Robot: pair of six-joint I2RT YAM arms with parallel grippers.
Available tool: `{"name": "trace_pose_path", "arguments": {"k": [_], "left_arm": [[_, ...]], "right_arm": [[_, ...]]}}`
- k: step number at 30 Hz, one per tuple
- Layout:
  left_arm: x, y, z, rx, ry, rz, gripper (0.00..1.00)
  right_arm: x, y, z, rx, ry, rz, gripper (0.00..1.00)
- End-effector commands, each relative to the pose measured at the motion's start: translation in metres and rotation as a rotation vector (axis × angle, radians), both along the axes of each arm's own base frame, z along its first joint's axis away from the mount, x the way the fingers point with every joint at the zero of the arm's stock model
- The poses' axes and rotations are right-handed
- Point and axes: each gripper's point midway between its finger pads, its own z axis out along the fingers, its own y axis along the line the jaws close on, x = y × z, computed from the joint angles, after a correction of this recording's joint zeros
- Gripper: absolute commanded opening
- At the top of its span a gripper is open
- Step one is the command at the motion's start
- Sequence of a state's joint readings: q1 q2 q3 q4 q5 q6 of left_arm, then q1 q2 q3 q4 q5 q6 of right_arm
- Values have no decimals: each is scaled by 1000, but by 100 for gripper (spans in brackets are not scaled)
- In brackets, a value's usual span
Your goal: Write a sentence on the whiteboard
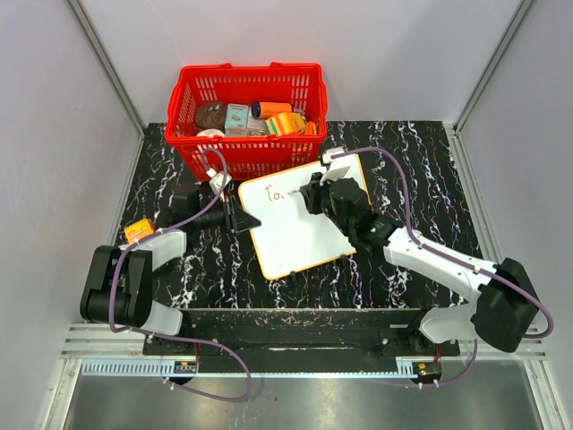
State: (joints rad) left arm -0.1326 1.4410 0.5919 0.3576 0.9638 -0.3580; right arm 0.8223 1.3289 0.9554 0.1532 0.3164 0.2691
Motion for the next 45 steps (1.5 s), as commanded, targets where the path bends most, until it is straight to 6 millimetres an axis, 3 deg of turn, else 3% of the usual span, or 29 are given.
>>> {"name": "trace_pose_path", "arguments": {"k": [1, 15, 35, 45], "left_arm": [[1, 0, -13, 65, -77, -12, 0], [0, -1, -14, 65, -74, -16, 0], [1, -1, -14, 66, -76, -13, 0], [0, -1, -14, 67, -74, -15, 0]], "right_arm": [[11, -1, 34, 64, -72, -32, 0], [17, 7, 41, 73, -86, -19, 0], [8, 12, 17, 49, -26, 29, 0], [1, 11, -8, 12, 35, 50, 0]]}}
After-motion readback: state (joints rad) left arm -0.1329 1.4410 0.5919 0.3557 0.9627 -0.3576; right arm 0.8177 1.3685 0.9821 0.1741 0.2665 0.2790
